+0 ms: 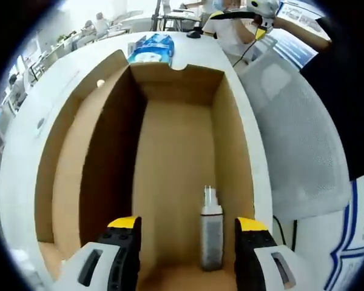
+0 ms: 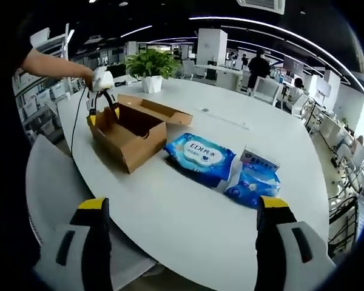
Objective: Operate the shoe box by opening the lid, removing the specified soft item, and placing it in the target area until the item is outside and the box remains undamaged.
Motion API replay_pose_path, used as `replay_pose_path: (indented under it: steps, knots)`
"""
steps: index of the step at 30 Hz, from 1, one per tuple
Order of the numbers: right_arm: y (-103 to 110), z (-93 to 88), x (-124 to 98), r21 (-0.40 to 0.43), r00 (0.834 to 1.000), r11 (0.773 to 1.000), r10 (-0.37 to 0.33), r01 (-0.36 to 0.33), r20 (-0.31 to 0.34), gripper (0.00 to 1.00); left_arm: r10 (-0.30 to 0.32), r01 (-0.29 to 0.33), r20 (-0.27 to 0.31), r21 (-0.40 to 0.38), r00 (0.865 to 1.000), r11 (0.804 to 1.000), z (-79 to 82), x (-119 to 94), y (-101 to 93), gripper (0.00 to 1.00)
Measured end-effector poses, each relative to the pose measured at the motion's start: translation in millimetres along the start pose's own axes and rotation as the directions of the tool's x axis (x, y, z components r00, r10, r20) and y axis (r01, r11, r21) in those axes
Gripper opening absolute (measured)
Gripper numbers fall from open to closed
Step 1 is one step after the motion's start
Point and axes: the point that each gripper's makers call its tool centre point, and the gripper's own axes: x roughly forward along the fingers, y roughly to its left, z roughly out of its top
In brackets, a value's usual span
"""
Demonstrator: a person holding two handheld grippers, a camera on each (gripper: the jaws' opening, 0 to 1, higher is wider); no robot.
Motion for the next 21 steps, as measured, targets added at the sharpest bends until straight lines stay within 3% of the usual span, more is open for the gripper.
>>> replay_pose_path:
  steps: [8, 12, 21]
  knots:
    - [-2.3, -11.2, -5.8, 0.026, 1.000, 0.999, -0.023, 0.024, -0.020, 0.96, -0.054, 0.058, -0.102, 0.042, 0.993, 0.997, -11.3, 15.6, -2.5, 0.62]
    - [-2.7, -12.7, -6.0, 0.035, 0.999, 0.999, -0.031, 0.032, -0.024, 0.96, -0.046, 0.059, -0.147, 0.089, 0.988, 0.994, -18.9, 25.1, 0.1, 0.63]
    - [4.3, -13.1, -1.9, 0.037, 0.999, 0.999, -0.023, 0.024, -0.022, 0.96, -0.028, 0.048, -0.171, 0.112, 0.985, 0.993, -21.3, 31.3, 2.3, 0.63]
